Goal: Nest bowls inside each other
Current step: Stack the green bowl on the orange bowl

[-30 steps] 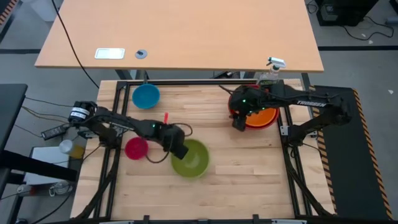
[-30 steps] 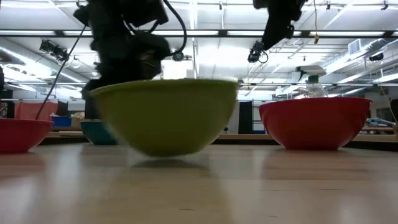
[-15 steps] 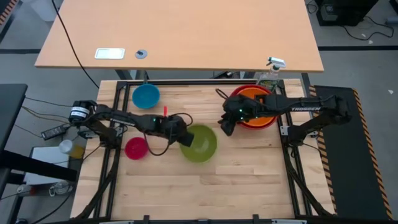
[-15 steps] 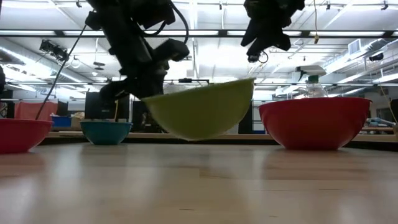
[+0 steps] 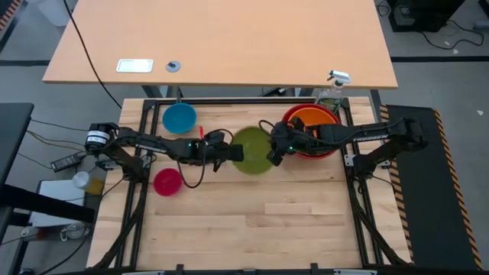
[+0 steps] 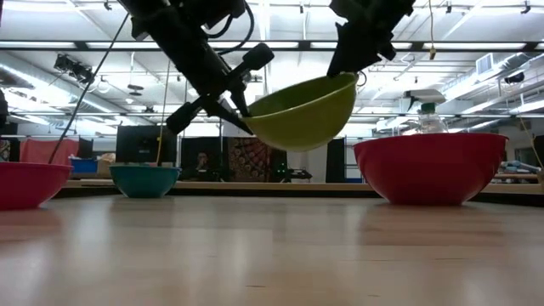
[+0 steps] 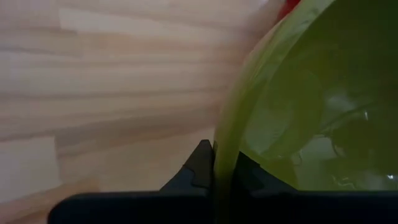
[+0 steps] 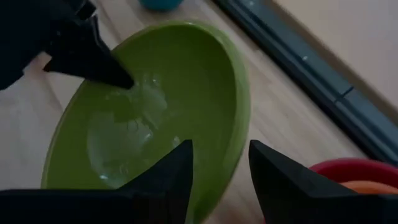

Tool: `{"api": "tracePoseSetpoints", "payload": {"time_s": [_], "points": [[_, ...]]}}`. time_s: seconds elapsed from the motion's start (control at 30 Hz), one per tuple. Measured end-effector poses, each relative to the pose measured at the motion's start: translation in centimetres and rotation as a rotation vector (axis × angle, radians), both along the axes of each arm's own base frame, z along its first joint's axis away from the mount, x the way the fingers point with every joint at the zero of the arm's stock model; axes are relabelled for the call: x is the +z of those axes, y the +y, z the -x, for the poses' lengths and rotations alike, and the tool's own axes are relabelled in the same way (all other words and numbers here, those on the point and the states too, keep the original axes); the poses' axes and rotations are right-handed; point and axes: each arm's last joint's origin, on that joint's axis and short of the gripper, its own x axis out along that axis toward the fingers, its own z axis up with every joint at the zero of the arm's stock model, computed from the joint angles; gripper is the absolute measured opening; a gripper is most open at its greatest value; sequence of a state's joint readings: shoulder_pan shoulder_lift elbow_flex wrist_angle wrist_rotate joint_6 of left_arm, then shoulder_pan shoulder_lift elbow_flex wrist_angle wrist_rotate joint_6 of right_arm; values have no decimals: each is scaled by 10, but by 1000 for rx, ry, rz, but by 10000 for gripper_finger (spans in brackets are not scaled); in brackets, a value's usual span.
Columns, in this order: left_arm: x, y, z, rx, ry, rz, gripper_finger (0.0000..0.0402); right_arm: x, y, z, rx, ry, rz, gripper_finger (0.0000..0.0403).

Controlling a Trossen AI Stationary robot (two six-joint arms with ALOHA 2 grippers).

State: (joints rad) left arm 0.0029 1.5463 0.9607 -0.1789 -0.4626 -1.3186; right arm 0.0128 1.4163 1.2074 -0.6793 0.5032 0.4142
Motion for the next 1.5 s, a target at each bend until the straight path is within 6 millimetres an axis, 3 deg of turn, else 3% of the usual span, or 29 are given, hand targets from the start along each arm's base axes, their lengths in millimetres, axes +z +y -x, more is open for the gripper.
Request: {"api": "tracePoseSetpoints", "payload": {"time_s": [0.33, 0.73, 0.83, 1.17, 1.3, 1.5], "points": [[4, 1, -2, 55, -36, -80, 16, -10, -5, -8, -53, 29, 38, 153], [5, 0, -4, 73, -89, -43, 25, -23, -9, -17, -166, 30, 84, 36], [6, -1, -5, 56, -100, -24, 59, -24, -9, -19, -153, 35, 93, 26], [15, 2, -7, 90, -171, -42, 265, -24, -6, -16, -67, 76, 38, 28], [20, 1, -6, 55, -166, -79, 295, -11, -8, -1, -110, 154, 51, 28], [40, 1, 5, -14, -159, -174, 299, 18, -17, 35, -180, 188, 36, 30]]}}
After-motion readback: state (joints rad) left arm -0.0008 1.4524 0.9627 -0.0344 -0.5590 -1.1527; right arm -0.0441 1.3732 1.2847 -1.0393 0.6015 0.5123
